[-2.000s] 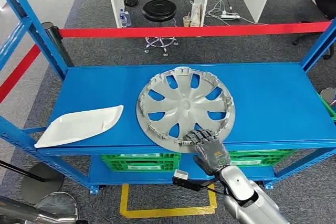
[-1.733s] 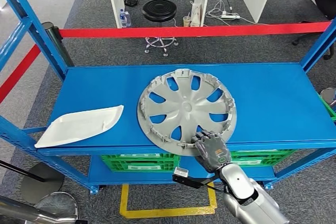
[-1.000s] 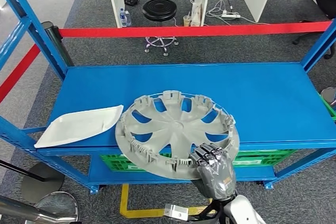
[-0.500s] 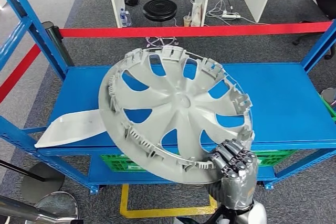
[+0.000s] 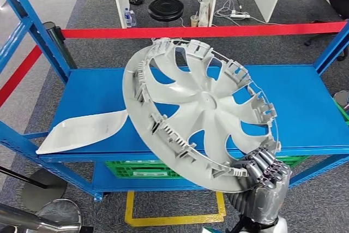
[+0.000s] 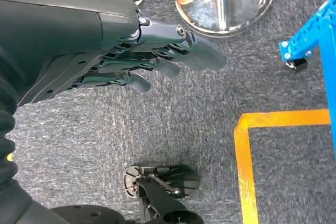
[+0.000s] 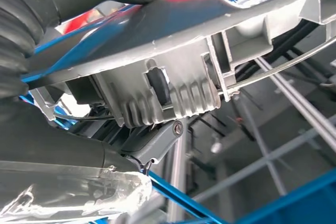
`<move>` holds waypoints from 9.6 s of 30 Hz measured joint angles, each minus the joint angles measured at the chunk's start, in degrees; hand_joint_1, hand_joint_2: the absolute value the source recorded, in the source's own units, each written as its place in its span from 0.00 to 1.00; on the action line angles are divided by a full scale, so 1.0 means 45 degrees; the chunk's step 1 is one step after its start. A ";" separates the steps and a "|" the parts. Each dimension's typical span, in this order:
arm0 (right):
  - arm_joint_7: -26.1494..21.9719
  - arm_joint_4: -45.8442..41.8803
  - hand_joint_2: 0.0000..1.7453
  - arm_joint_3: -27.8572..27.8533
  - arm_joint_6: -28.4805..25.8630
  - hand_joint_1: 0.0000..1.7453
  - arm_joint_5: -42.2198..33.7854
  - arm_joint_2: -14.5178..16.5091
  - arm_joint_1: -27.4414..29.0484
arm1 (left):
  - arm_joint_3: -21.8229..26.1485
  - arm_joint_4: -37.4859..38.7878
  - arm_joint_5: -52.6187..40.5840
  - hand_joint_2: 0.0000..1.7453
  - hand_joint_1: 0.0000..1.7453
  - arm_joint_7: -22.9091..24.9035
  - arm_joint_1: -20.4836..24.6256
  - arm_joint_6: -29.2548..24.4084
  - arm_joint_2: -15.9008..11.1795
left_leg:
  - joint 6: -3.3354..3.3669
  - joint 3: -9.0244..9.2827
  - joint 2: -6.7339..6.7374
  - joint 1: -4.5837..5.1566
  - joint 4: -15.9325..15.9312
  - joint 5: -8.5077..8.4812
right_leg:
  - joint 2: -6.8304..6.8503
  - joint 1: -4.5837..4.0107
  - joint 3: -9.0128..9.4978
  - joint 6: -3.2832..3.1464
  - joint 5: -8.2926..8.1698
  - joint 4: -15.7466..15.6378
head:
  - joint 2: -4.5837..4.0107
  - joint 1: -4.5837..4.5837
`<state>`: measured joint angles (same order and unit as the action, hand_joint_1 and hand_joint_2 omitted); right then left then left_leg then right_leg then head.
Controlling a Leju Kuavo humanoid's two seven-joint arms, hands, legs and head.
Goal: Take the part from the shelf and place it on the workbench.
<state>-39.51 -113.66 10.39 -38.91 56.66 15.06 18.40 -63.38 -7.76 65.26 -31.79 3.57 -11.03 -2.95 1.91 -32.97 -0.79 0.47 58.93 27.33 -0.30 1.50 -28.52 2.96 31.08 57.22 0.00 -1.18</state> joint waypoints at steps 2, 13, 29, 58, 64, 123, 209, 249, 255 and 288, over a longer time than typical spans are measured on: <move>0.0096 0.0010 1.00 0.0050 0.0000 1.00 -0.0257 -0.0060 0.0098 | -0.0168 0.0000 -0.0019 1.00 0.00 0.0000 0.0040 -0.0045 0.0026 | 0.0137 0.0038 0.0037 -0.0046 -0.0197 -0.0131 | 0.0009 -0.0011 -0.0170 0.0039 0.0330 0.0347 | 0.0000 0.0022; 0.0834 0.0158 1.00 0.0290 0.0004 1.00 -0.0510 -0.0776 0.0622 | -0.0850 0.0000 -0.0278 1.00 0.00 0.0235 0.0119 -0.0455 0.0174 | -0.0080 -0.0237 0.0085 0.0041 -0.0064 -0.0373 | 0.0010 -0.0066 0.0032 -0.0094 0.0111 0.0285 | 0.0000 0.0058; 0.0014 -0.0756 1.00 -0.0471 0.0001 1.00 -0.0003 -0.0759 0.1960 | -0.1562 0.0005 -0.0363 1.00 0.00 0.0675 0.0177 -0.0882 0.0507 | -0.0466 0.1416 0.0075 -0.0108 -0.0520 0.0797 | 0.0118 -0.0084 -0.1198 -0.0396 -0.1087 0.0239 | 0.0000 -0.0049; 0.0023 -0.0443 1.00 -0.0237 0.0005 1.00 0.0914 -0.0339 0.1385 | -0.1896 0.0019 -0.0275 1.00 0.00 0.0774 0.0254 -0.0239 -0.0108 | -0.0496 0.1392 -0.0605 -0.0193 -0.0265 0.0799 | -0.0756 -0.0143 -0.1333 -0.0528 -0.1240 0.0062 | 0.0000 0.0019; 0.0295 -0.0418 1.00 -0.0185 0.0005 1.00 0.1072 -0.0259 0.1425 | -0.2116 0.0019 -0.0393 1.00 0.00 0.0781 0.0404 -0.0143 -0.0096 | -0.0011 0.1122 0.0004 -0.0209 -0.0873 0.0330 | -0.0639 -0.0088 -0.1993 -0.0093 -0.0717 0.0763 | 0.0000 0.0117; -0.0013 -0.1900 1.00 -0.1407 0.0000 1.00 0.0979 0.0744 0.3149 | -0.3676 0.0063 -0.0579 1.00 0.00 0.0579 0.0168 0.0362 -0.0747 | -0.0200 0.0879 -0.0372 -0.0221 -0.0577 0.0274 | -0.1342 -0.0234 -0.0957 -0.0324 -0.0941 0.0009 | 0.0000 0.0174; -0.0056 -0.2118 1.00 -0.1526 0.0000 1.00 0.0937 0.0941 0.3252 | -0.3762 0.0245 -0.0583 1.00 0.00 0.0511 0.0154 0.0367 -0.0817 | -0.0289 -0.0405 -0.0022 0.0089 0.1815 0.1200 | -0.0973 -0.0263 -0.1600 -0.0897 -0.0919 0.0605 | 0.0000 0.0402; 0.0081 -0.2144 1.00 -0.1552 0.0000 1.00 0.1074 0.0937 0.3240 | -0.3784 0.0261 -0.0627 1.00 0.00 0.0606 0.0173 0.0391 -0.0716 | -0.0078 0.0618 0.0129 -0.0172 -0.0762 0.0037 | -0.0330 -0.0329 -0.2092 -0.0340 0.0201 0.1971 | 0.0000 0.0526; 0.5905 -0.3497 1.00 -0.3124 -0.0003 1.00 0.7032 0.0939 0.3192 | -0.4270 0.0154 -0.2184 1.00 0.00 0.6058 0.4918 0.1662 0.0494 | -0.0117 0.0265 0.0625 -0.0160 -0.0495 -0.0060 | 0.0554 -0.0212 -0.1750 -0.0069 -0.0353 0.1592 | 0.0000 0.0679; 0.7510 -0.4347 1.00 -0.4936 -0.0010 1.00 0.7311 0.1106 0.5065 | -0.4358 -0.0202 -0.2590 1.00 0.00 0.2773 0.2630 -0.0296 0.1151 | -0.0409 0.0682 0.1555 -0.0115 -0.0546 0.0321 | 0.0942 -0.0030 -0.1115 0.0106 -0.0807 0.0236 | 0.0000 0.0837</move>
<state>-5.71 -133.22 -11.82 -38.95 89.56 20.04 41.20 -82.99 -8.67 53.60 -19.31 15.40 -12.36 2.24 0.07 -29.90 6.20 -0.05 56.47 28.77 3.94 1.36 -33.53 3.43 27.45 58.28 0.00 2.58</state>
